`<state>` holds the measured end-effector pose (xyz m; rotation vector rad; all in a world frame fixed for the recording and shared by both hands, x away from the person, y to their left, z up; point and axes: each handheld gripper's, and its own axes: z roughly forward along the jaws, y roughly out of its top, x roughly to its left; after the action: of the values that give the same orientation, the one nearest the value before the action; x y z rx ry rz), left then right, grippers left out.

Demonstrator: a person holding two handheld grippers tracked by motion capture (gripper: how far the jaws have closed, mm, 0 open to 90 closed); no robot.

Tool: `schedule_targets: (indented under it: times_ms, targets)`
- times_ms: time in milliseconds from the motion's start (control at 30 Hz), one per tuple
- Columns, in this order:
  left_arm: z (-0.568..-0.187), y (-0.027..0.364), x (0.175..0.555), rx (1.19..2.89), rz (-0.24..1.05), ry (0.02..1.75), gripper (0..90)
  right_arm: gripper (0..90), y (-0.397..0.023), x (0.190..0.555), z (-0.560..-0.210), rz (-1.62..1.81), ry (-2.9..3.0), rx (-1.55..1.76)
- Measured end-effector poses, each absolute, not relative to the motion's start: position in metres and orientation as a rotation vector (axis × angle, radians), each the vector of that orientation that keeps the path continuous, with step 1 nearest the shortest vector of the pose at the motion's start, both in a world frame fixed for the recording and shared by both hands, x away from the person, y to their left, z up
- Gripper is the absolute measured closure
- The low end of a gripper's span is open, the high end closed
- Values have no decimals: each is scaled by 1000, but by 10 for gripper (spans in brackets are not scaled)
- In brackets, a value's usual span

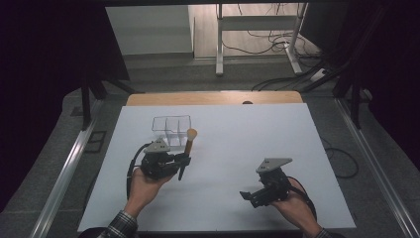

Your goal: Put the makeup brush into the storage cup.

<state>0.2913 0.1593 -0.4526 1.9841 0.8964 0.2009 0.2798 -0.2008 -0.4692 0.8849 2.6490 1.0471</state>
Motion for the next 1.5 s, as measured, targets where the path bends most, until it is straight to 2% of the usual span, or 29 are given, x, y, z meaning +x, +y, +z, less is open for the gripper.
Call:
schedule_targets:
  times_ms: [567, 1500]
  targets:
    - [-448, 175, 310, 1942, 249, 938, 745, 0, -225, 277, -469, 1064, 2607, 958]
    - [-438, 179, 334, 1895, 294, 947, 745, 0, -268, 270, -471, 975, 2480, 1116]
